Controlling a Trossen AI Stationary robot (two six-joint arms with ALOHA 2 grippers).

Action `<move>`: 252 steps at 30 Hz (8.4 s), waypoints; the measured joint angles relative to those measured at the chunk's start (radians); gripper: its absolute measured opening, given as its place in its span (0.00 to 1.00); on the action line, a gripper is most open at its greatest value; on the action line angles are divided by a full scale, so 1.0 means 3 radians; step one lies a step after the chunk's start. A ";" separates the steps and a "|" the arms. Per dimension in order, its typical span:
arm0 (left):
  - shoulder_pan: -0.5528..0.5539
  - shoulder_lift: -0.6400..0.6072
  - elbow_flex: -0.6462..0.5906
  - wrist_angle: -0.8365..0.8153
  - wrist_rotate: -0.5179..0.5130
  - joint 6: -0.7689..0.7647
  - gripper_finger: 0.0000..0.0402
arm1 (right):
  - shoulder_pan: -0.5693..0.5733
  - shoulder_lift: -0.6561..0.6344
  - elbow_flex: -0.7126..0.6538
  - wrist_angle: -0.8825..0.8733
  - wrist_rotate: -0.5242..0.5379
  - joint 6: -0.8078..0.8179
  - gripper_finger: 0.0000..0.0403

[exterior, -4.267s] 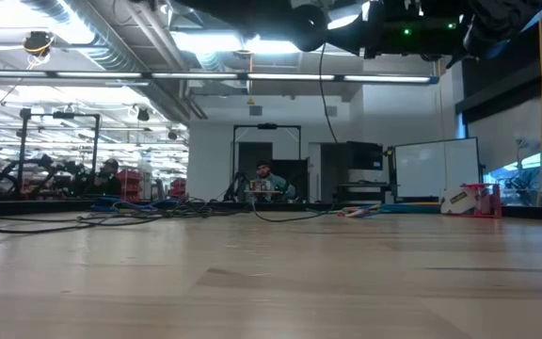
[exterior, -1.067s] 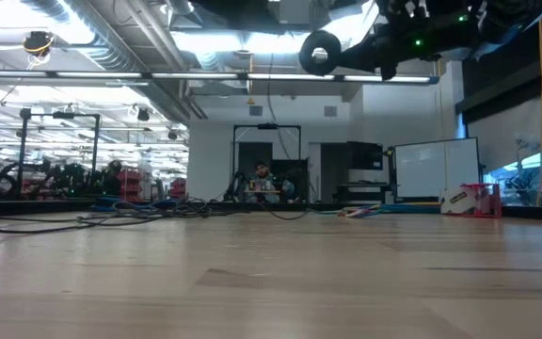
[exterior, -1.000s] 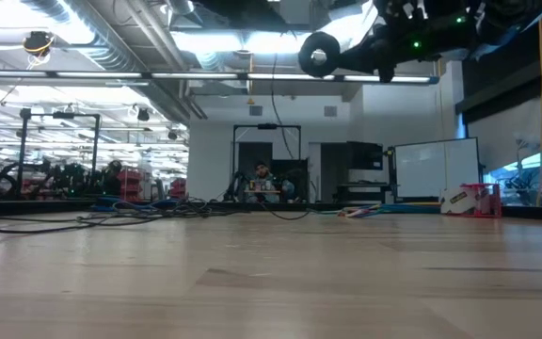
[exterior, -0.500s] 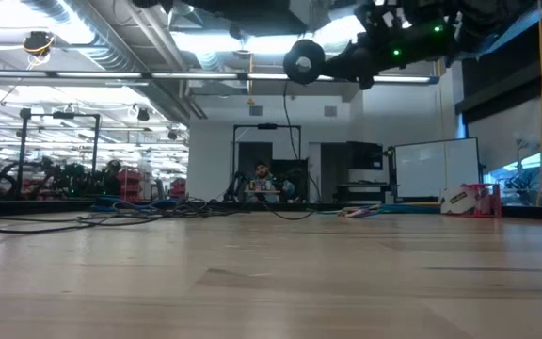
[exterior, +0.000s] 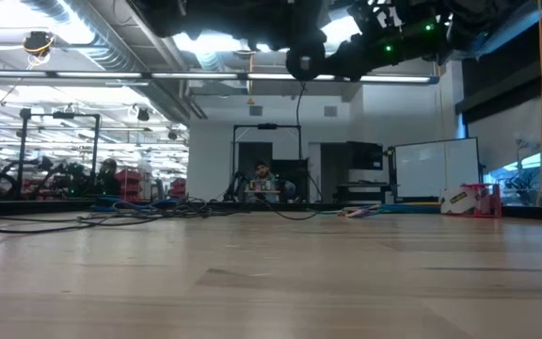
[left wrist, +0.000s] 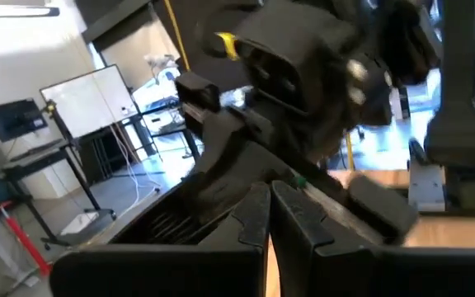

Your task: Coiling cords

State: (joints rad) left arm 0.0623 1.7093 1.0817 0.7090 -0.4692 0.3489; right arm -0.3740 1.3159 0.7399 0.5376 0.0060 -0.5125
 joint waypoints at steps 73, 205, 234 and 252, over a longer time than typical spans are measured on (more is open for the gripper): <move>-0.0500 -0.0695 0.0524 -0.3134 -0.0459 -0.0163 0.50 | 0.0004 -0.0006 0.0020 0.0020 -0.0234 0.0286 0.02; 0.0003 -0.0996 -0.0693 0.0208 0.0291 0.0698 0.01 | 0.0247 0.0496 -0.0328 0.1162 -0.0686 0.1332 0.21; 0.0003 -0.0996 -0.0692 0.0184 0.0292 0.0712 0.01 | 0.0289 0.0871 -0.0116 0.1087 -0.0836 0.1769 0.33; 0.0056 -0.0967 -0.0689 0.0333 0.0292 0.0359 0.01 | 0.0840 0.0869 -0.0027 0.1121 0.0354 0.0785 0.02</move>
State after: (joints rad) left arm 0.0791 1.4193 0.8749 0.8089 -0.3817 0.4566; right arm -0.1220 1.5765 0.7318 0.8739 0.1122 -0.2769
